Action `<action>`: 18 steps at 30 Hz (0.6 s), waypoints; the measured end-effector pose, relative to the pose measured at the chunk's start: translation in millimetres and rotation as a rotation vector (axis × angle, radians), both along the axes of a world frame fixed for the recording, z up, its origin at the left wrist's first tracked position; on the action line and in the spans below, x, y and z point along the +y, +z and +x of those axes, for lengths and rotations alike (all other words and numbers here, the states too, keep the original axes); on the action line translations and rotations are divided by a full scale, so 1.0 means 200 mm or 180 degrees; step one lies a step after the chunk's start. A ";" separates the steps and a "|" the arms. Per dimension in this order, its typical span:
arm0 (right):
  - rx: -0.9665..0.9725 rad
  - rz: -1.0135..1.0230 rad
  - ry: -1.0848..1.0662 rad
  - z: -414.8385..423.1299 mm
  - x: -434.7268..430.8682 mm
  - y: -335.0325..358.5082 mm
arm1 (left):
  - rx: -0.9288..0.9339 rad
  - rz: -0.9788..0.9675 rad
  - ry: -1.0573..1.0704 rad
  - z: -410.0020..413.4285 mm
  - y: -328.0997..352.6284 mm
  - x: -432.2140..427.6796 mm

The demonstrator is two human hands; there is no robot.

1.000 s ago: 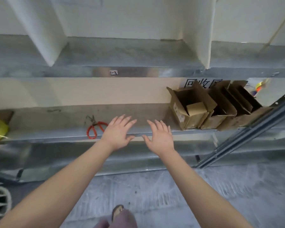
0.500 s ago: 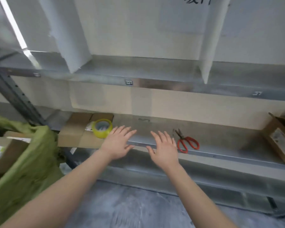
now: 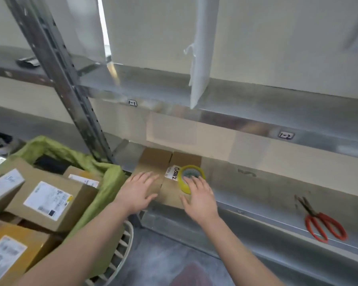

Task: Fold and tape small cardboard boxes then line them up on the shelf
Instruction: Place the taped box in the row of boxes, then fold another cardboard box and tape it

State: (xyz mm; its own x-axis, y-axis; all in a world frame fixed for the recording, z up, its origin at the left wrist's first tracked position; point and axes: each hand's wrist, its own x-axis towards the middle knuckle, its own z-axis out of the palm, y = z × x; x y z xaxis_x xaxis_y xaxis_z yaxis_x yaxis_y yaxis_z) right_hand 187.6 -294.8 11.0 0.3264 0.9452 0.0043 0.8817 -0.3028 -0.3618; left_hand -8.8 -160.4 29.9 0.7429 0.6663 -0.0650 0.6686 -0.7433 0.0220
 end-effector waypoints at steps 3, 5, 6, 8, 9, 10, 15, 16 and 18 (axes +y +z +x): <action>0.0115 -0.0043 0.0117 -0.08 0.17 -0.07 | -0.0026 -0.0216 0.0101 -0.04 -0.09 0.14; 0.0223 -0.0150 0.0104 -0.14 0.25 -0.13 | -0.0030 -0.0405 0.0185 -0.06 -0.14 0.22; 0.0250 -0.0228 0.0100 -0.16 0.28 -0.15 | -0.0025 -0.0520 0.0232 -0.07 -0.17 0.25; 0.0316 -0.0373 0.0057 -0.18 0.32 -0.20 | -0.0013 -0.0753 0.0286 -0.08 -0.20 0.32; 0.0370 -0.0421 0.0036 -0.18 0.34 -0.23 | -0.0018 -0.0833 0.0266 -0.08 -0.22 0.35; 0.0417 -0.0459 0.0017 -0.18 0.35 -0.24 | -0.0030 -0.0868 0.0226 -0.08 -0.23 0.37; 0.0441 -0.0548 -0.0255 -0.23 0.45 -0.28 | 0.0134 -0.0680 -0.0004 -0.02 -0.25 0.53; 0.0440 -0.0543 -0.0338 -0.24 0.46 -0.29 | 0.0185 -0.0672 0.0003 -0.01 -0.25 0.57; 0.0482 -0.0530 -0.0492 -0.25 0.47 -0.30 | 0.0288 -0.0758 0.0046 0.01 -0.27 0.63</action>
State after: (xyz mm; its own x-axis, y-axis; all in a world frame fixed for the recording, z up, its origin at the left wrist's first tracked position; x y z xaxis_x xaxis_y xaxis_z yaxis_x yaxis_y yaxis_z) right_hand 137.4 -199.9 -48.1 0.4520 0.8677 -0.2069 0.7599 -0.4961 -0.4201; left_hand -7.0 -35.2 -23.3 0.7174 0.6348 -0.2871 0.6864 -0.7147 0.1348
